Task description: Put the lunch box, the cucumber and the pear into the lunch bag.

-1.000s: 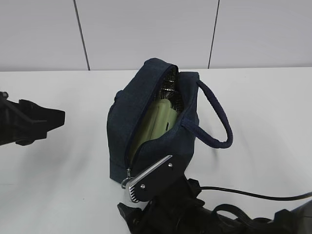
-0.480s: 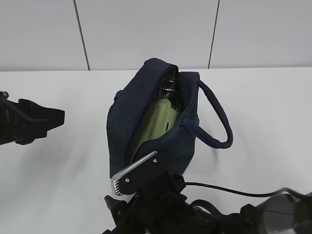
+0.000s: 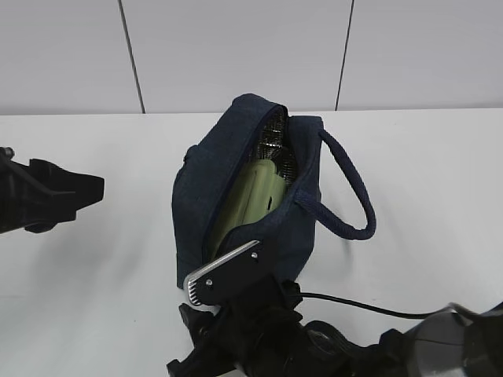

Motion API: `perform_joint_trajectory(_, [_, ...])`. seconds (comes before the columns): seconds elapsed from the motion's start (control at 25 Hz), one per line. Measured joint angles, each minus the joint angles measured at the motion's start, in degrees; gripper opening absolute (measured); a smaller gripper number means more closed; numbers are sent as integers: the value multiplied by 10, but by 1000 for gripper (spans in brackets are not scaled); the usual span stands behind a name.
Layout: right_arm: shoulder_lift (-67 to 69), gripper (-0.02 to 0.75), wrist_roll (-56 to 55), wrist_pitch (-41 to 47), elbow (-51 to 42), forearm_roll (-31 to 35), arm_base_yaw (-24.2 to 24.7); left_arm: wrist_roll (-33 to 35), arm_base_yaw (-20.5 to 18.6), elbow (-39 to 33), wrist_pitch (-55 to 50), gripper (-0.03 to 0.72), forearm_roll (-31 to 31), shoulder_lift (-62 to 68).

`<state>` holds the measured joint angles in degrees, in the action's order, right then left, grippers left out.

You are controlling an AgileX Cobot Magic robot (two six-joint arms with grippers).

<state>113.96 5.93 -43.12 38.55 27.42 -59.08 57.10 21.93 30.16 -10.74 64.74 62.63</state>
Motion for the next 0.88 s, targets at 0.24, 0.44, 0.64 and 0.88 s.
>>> perform_joint_trajectory(0.24, [0,203,1,0,0,5,0,0,0,0,0,312,0,0])
perform_joint_trajectory(0.44, [0,188,6,-2,0,23,0,0,0,0,0,309,2,0])
perform_joint_trajectory(0.64, [0,92,13,-5,0,50,0,0,0,0,0,309,2,0])
perform_joint_trajectory(0.88, [0,6,17,-5,0,54,0,0,0,0,0,309,2,0])
